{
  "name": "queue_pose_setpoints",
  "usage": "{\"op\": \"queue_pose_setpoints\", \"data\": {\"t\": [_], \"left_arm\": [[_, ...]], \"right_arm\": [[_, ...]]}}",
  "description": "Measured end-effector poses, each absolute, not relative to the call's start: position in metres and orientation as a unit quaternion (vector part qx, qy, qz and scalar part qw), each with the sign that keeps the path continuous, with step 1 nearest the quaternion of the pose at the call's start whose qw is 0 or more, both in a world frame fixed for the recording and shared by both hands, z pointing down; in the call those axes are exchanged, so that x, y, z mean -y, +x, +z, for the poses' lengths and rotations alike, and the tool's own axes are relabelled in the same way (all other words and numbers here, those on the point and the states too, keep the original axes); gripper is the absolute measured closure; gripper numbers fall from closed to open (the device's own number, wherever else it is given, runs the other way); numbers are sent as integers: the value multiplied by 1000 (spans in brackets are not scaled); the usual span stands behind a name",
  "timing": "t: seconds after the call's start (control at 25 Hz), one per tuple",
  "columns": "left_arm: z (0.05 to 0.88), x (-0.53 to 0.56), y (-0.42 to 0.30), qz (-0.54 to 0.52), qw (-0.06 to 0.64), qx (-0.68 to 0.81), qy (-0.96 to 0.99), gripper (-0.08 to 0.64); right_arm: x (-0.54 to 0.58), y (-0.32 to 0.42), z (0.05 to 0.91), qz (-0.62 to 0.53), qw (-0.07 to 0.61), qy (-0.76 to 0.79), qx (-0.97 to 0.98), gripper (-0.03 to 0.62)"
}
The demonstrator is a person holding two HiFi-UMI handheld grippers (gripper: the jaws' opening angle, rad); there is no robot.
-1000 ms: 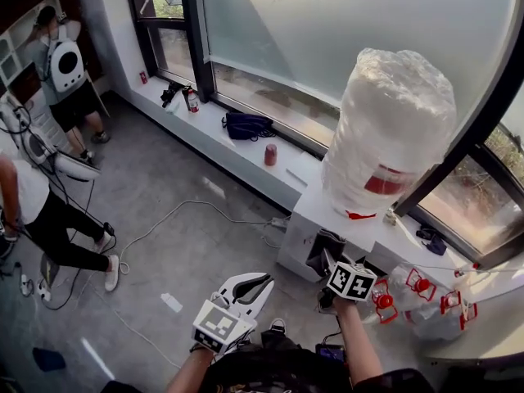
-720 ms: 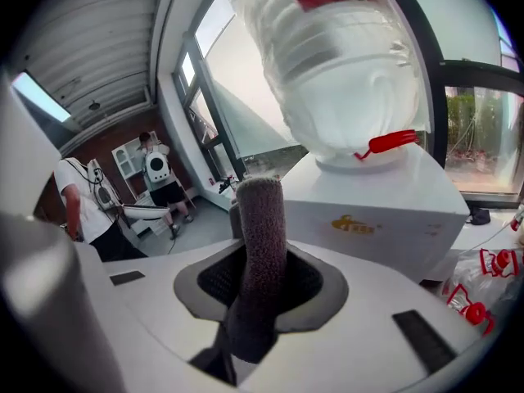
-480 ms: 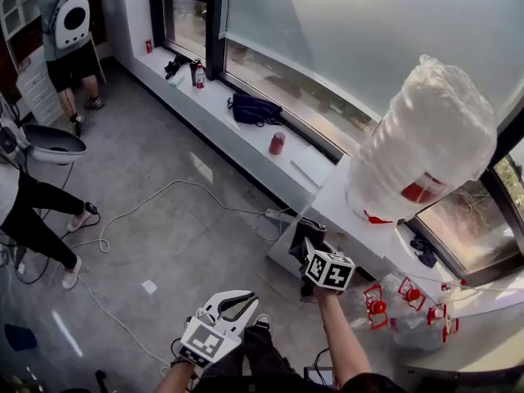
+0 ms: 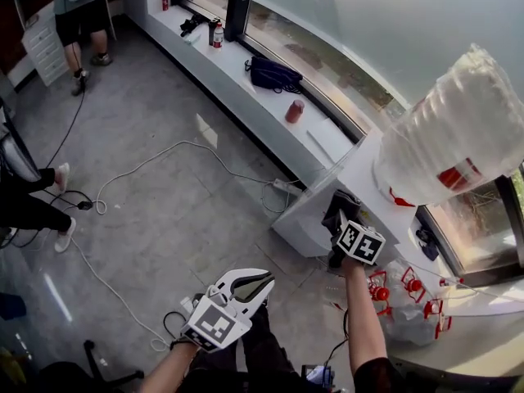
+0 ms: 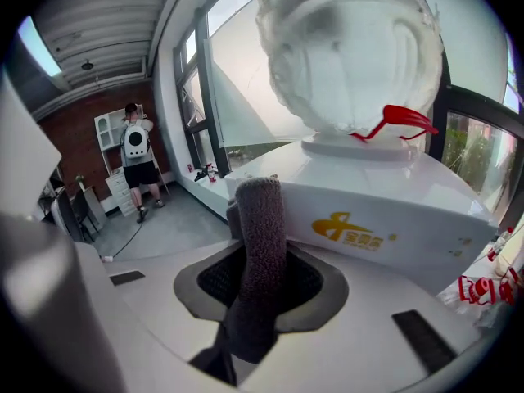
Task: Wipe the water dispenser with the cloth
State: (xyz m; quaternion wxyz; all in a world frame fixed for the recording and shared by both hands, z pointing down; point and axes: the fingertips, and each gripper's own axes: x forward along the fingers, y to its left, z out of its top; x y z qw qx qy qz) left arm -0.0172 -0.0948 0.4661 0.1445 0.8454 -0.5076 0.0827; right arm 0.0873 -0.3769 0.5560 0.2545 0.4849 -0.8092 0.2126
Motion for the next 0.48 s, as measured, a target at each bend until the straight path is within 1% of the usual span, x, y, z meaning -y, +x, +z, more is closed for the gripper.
{"op": "queue_pose_setpoints", "data": {"t": [0.12,0.28,0.48], "left_arm": [[474,93,-23,78,152,509,843,517],[485,89,-24,83,161,503,845,517],[486,93,-11,86,158,485,856,517]], "right_arm": [[380,123,558,216,255,508,794,480],[377,168,557,241,235,533,777,480],[370,216,555,234,249,554,760,480]]}}
